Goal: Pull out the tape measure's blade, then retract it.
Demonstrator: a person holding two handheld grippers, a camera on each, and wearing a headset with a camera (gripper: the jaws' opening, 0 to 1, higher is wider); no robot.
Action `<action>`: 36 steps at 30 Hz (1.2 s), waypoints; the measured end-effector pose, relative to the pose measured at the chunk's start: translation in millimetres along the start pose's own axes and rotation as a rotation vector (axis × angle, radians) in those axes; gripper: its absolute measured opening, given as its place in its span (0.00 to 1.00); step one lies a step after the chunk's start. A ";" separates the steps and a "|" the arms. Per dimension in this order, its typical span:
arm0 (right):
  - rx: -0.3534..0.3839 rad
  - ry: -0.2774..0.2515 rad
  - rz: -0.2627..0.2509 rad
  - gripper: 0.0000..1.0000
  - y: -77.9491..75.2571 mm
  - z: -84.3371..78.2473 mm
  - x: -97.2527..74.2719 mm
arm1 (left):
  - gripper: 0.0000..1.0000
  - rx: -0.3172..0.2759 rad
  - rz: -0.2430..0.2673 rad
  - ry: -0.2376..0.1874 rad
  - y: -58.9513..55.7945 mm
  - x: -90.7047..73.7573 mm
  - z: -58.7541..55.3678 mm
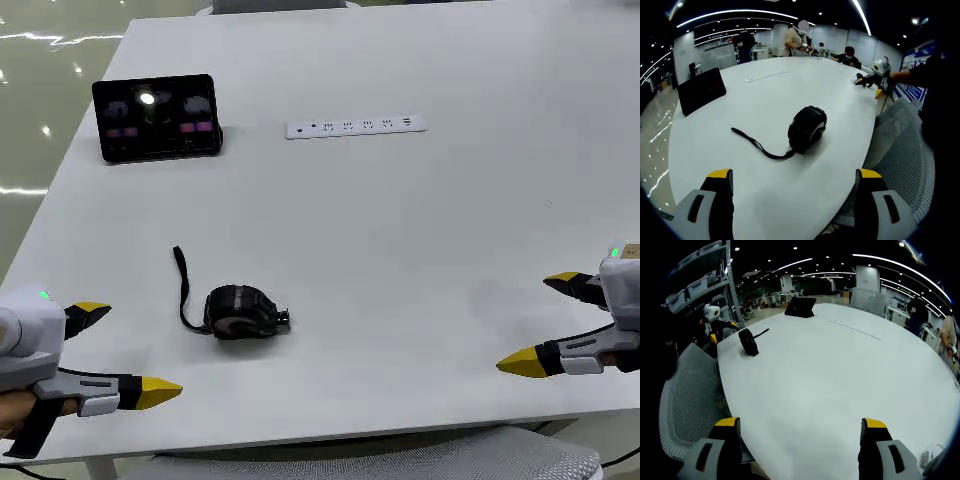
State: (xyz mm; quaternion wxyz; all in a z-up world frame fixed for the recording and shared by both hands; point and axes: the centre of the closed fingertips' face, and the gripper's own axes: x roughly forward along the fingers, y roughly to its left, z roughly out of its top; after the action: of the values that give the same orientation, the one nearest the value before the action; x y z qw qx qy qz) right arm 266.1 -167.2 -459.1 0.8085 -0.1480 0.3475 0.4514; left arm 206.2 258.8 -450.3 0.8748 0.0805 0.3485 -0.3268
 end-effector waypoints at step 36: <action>-0.166 -0.013 0.142 0.99 28.5 36.5 48.8 | 0.99 0.320 -0.135 0.140 -4.9 35.2 27.6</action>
State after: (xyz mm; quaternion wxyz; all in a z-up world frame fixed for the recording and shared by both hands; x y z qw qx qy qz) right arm 275.1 -100.7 -464.8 0.7617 -0.1865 0.3135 0.5356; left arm 237.6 226.7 -452.6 0.8004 0.2177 0.3567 -0.4298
